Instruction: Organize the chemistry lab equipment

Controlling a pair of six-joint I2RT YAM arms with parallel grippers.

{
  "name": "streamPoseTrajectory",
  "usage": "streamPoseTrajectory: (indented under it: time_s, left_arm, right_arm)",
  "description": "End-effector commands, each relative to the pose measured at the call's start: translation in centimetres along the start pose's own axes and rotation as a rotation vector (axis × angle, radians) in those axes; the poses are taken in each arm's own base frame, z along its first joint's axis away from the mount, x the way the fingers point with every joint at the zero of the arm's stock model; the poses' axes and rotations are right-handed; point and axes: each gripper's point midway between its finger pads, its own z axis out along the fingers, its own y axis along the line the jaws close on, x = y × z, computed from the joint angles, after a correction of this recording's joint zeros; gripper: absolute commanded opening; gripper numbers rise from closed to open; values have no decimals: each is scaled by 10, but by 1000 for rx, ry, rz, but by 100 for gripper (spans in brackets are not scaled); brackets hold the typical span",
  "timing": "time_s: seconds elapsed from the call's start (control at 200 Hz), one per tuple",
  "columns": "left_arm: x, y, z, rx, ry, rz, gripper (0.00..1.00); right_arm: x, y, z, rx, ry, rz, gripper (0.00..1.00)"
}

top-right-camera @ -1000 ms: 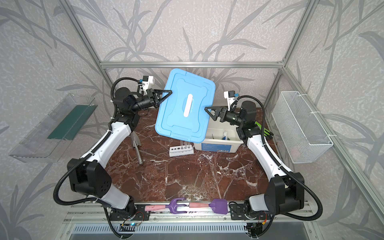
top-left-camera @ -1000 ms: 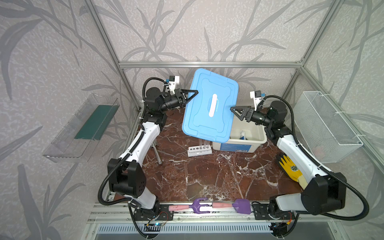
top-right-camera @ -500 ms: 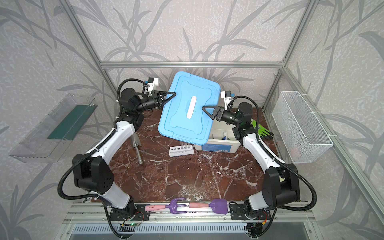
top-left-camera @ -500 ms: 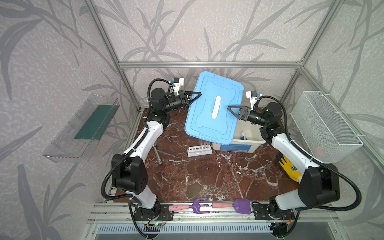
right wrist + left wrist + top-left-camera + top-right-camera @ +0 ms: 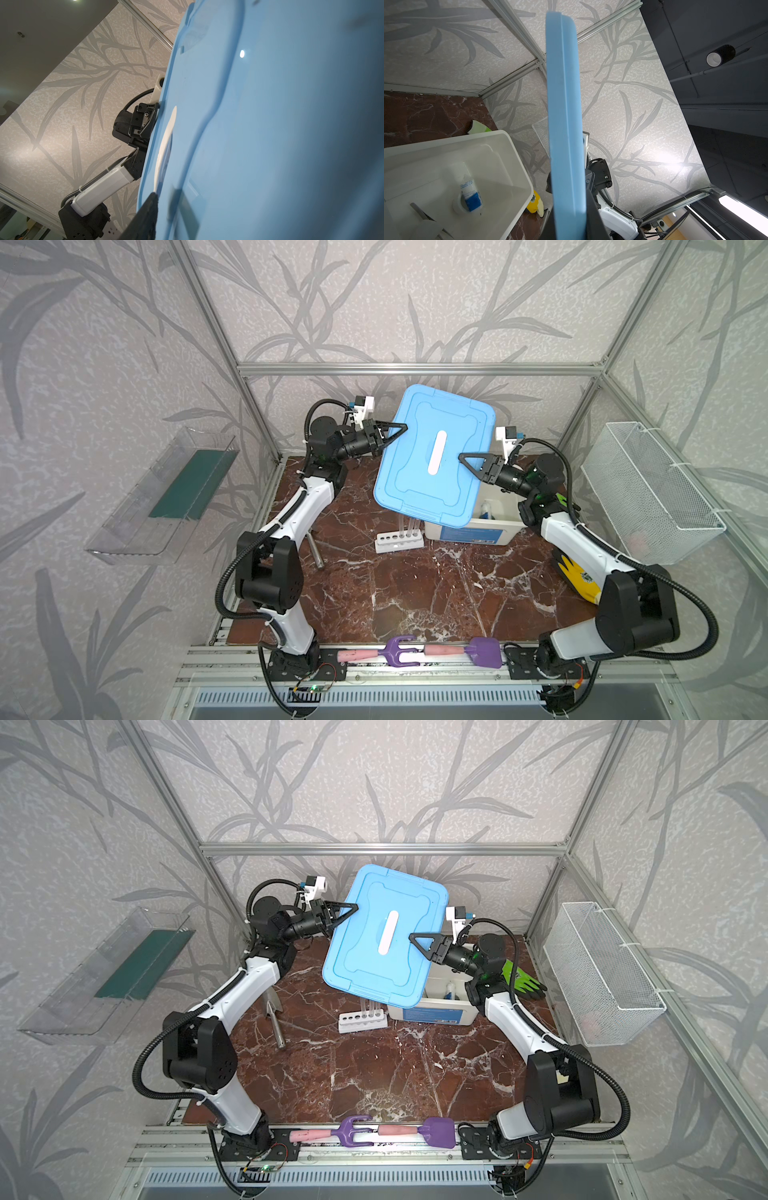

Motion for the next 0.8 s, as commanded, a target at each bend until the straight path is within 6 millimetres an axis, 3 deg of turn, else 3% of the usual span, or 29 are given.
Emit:
streamPoseTrajectory:
  time_s: [0.0,0.09,0.395,0.515,0.795]
  left_arm:
    - [-4,-6,7,35,8,34,0]
    - [-6,0,10,37,8,28,0]
    - [-10,14,14,32,11,17,17]
    - [-12,19,14,24,-2,14,28]
    - [-22,9,8,13,-22,53,60]
  right_arm:
    - [-6,33,1,-105,-19,-75,43]
    - [-7,31,0,-106,-40,-51,39]
    - [-11,22,-4,-89,-113,26,32]
    - [-12,13,-7,-52,-149,53,30]
    - [-14,3,-16,32,-206,76,28]
